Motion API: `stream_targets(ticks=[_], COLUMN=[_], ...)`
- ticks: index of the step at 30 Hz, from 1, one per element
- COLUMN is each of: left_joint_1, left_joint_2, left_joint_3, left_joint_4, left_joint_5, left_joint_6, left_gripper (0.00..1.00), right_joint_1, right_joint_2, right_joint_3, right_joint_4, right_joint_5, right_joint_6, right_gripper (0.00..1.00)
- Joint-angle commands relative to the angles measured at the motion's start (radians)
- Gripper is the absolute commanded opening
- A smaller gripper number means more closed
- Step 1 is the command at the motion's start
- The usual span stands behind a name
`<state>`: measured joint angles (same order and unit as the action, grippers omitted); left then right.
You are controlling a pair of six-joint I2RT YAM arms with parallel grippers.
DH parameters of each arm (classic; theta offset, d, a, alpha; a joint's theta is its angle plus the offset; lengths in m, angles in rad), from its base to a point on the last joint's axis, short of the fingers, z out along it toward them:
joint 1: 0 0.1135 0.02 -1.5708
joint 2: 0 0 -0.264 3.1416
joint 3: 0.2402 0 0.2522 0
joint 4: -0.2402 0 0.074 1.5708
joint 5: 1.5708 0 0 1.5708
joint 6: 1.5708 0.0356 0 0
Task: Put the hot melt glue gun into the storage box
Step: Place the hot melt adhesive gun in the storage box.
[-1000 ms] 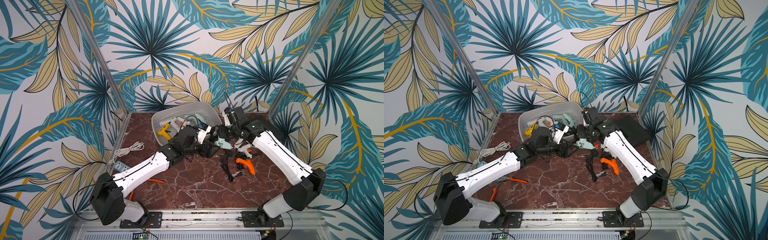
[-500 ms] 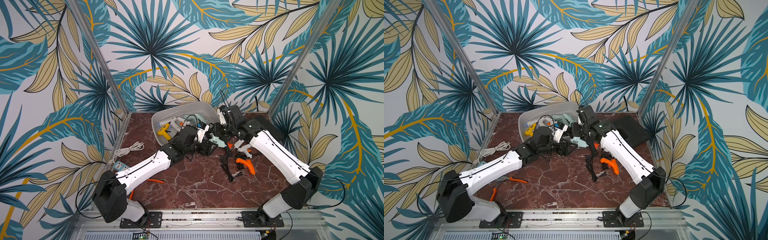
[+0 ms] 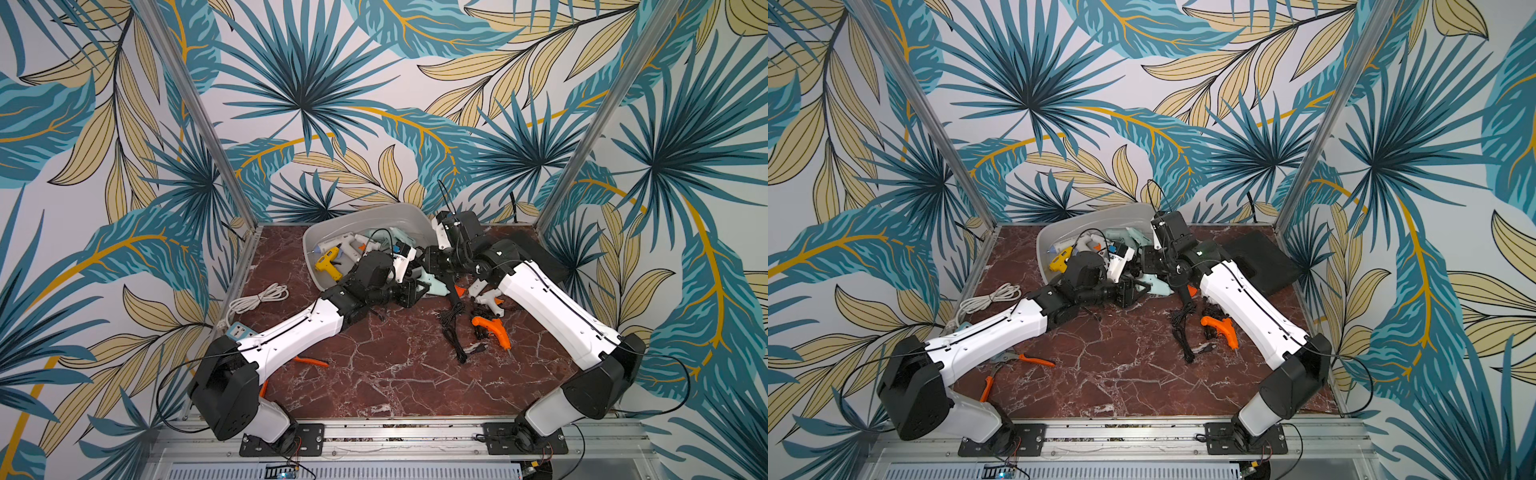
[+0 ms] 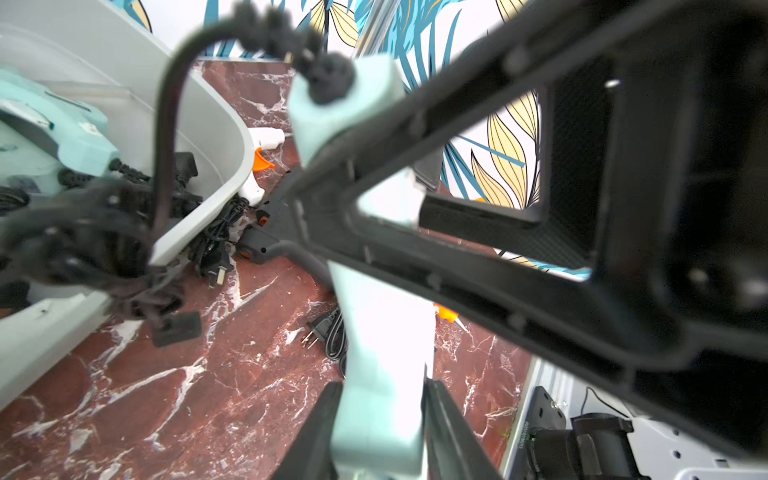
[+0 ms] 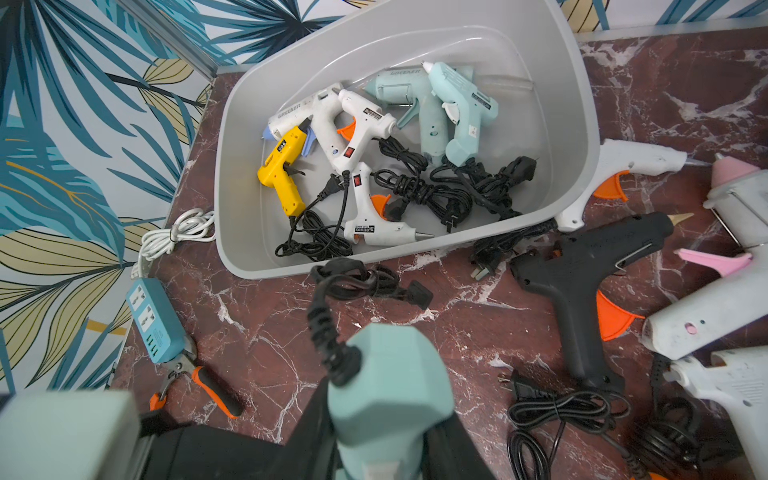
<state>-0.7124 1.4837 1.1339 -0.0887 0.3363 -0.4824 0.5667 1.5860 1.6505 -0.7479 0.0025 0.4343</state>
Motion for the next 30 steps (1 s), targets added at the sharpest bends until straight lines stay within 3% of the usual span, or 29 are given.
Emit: stream_targets(ticks=[1,4,8,11,16,22,30], left_joint_1=[0.009,0.015,0.033,0.063,0.146,0.28,0.49], left_joint_2=[-0.014,-0.022,-0.04,-0.052,-0.056,-0.023,0.079], left_joint_3=[0.015,0.026,0.052,0.079,0.146,0.25,0.317], left_joint_4=[0.067,0.069,0.076,0.083,0.044,-0.026,-0.065], left_joint_5=[0.027,0.041,0.076,0.119,0.158,0.173,0.246], left_joint_6=[-0.011,-0.023,-0.058,-0.097,-0.111,-0.107,-0.103], left_gripper=[0.24,0.1,0.0,0.0,0.0,0.0,0.0], right_joint_1=[0.009,0.009,0.007,0.004,-0.011,-0.016,-0.016], right_joint_2=[-0.023,-0.031,-0.047,-0.071,-0.154,-0.262,-0.28], right_joint_3=[0.015,0.019,0.043,0.079,0.12,0.079,-0.007], right_joint_4=[0.024,0.024,0.021,0.002,-0.023,-0.04,-0.058], right_joint_5=[-0.005,0.0,0.016,0.06,0.184,0.321,0.347], right_joint_6=[0.001,-0.007,-0.027,-0.043,-0.067,-0.085,-0.066], right_gripper=[0.06,0.18,0.48,0.69,0.9,0.96,0.96])
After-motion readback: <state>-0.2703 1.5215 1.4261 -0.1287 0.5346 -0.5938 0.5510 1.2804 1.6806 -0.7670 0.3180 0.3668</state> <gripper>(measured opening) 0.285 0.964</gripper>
